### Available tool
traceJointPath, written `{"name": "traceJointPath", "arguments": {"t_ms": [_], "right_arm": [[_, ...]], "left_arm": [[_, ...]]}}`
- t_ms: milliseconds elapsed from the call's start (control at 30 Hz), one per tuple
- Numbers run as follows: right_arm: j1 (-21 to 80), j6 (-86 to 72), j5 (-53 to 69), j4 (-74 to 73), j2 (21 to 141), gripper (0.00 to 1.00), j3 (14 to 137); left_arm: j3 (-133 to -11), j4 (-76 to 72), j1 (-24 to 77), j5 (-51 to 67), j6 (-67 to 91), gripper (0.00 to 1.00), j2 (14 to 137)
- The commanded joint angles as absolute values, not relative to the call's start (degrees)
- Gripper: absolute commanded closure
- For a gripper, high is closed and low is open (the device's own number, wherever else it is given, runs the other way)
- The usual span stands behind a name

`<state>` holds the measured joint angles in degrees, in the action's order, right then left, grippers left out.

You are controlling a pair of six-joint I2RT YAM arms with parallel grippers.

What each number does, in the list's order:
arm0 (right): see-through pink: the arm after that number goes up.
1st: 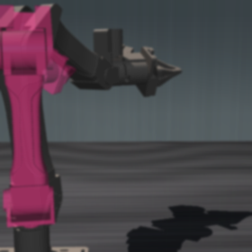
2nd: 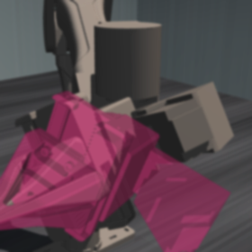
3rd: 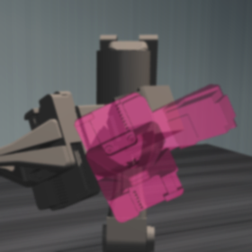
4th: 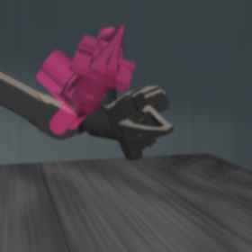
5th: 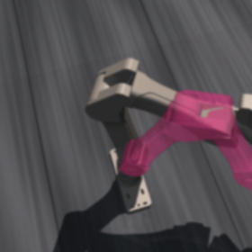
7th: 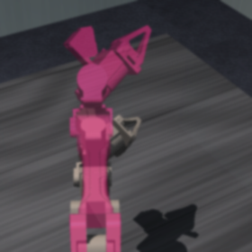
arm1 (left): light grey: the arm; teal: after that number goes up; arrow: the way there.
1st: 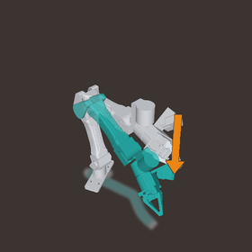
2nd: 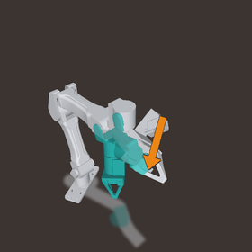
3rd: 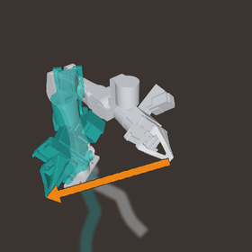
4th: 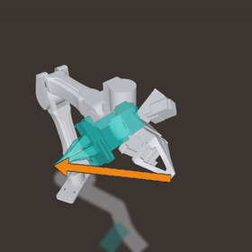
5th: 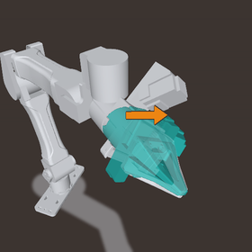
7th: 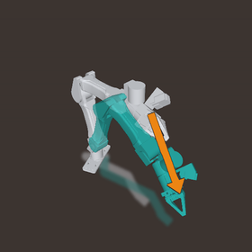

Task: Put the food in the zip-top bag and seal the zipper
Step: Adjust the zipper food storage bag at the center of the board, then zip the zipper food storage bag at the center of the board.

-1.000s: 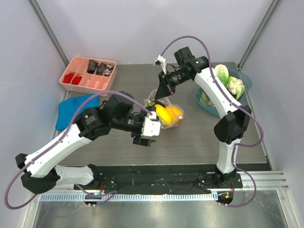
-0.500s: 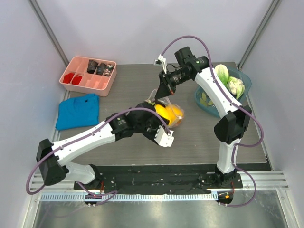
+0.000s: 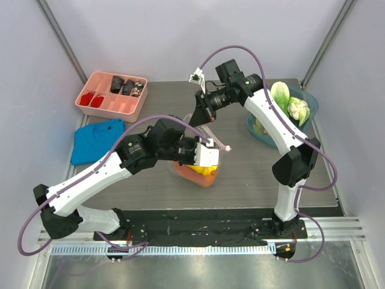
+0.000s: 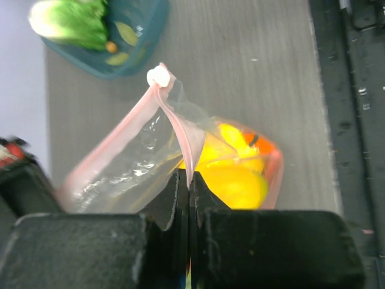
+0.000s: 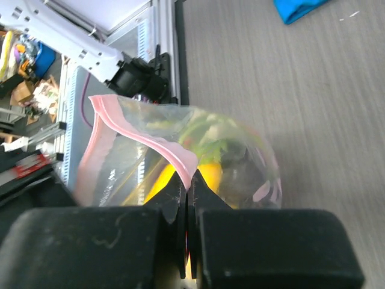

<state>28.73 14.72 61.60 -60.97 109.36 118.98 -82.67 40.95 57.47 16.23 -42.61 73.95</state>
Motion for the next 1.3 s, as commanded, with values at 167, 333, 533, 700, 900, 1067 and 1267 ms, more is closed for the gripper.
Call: {"name": "traceJointPath", "arguments": {"t_ms": [167, 333, 533, 700, 900, 1067, 1267], "right_arm": [[28.83, 11.25, 63.55, -52.56, 99.94, 0.35, 111.79], [21.03, 9.76, 61.87, -51.16, 95.2, 0.14, 110.83], [8.18, 14.58, 63.28, -46.95, 79.65, 0.12, 90.07], [7.65, 8.11, 64.25, -27.47, 62.01, 0.12, 69.91], [9.4, -1.85, 66.7, -5.01, 59.93, 0.09, 58.88], [16.07, 4.48, 68.38, -8.79, 65.82, 0.07, 63.01], [23.81, 11.5, 68.03, -9.05, 68.11, 0.08, 63.81]], "left_arm": [[-70.49, 38.59, 56.43, 16.97, -21.11, 1.0, 66.54], [-70.31, 37.18, 53.62, 15.64, -18.81, 1.0, 64.25], [-68.3, 29.81, 51.77, 14.5, -15.56, 1.0, 58.02], [-66.71, 28.73, 51.68, 17.39, -18.45, 1.0, 54.41], [-67.06, 40.86, 51.77, 31.19, -29.08, 1.0, 53.44], [-69.25, 46.22, 51.77, 33.22, -32.51, 1.0, 54.14], [-70.13, 48.6, 51.94, 34.28, -33.31, 1.0, 54.4]]}}
